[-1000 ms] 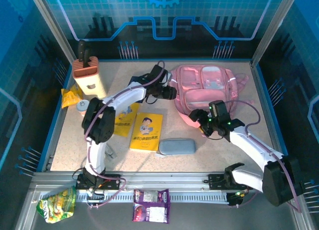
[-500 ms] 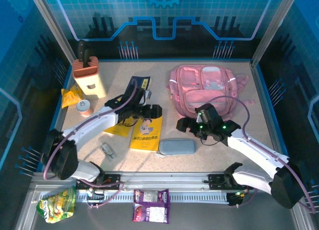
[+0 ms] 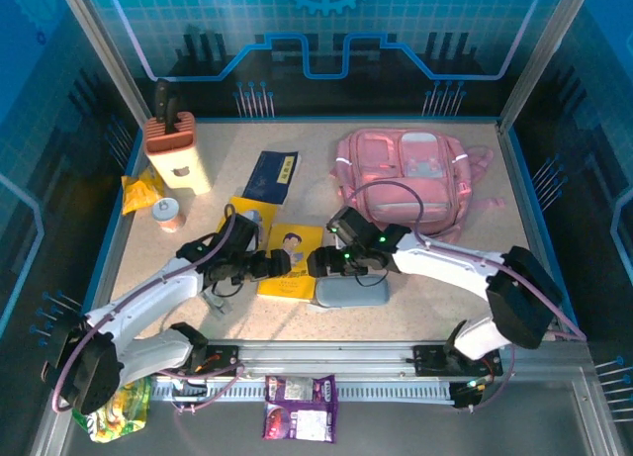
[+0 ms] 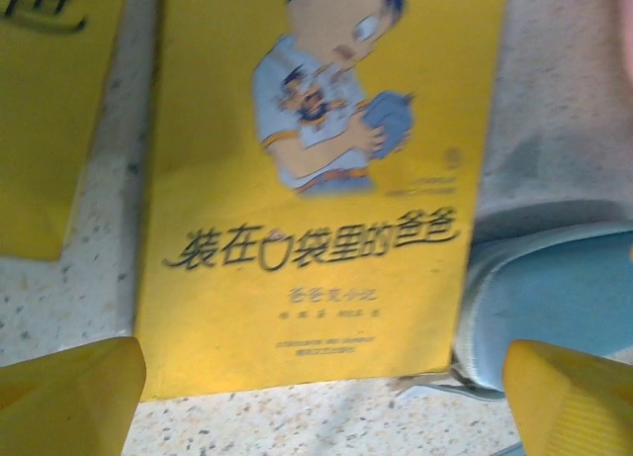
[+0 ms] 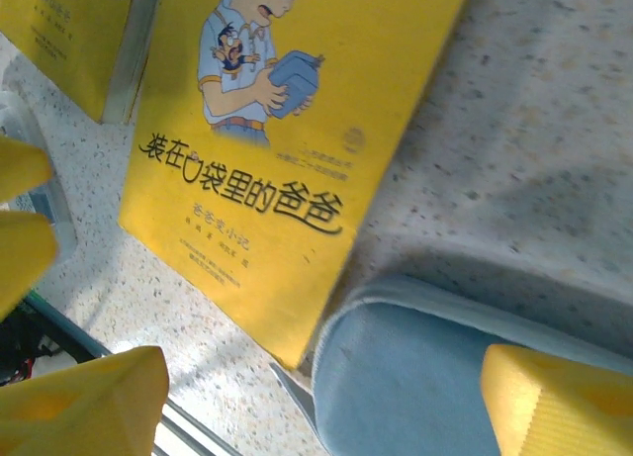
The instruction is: Pack the student bag
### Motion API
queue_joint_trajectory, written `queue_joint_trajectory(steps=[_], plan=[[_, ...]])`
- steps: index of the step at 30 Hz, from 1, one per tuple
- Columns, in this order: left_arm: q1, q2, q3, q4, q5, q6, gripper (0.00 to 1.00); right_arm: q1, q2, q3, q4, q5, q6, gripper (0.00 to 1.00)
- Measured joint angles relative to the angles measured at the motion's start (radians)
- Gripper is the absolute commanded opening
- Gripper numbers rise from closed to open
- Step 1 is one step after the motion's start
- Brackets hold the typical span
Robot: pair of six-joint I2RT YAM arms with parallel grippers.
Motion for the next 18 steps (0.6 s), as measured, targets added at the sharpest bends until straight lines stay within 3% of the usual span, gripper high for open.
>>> queue_joint_trajectory(steps=[18], plan=[[0.064,0.058,-0.134,0.162,0.006,-0.086,0.7,0.031,0.258,0.087,0.09,0.023,0.11,0.74]])
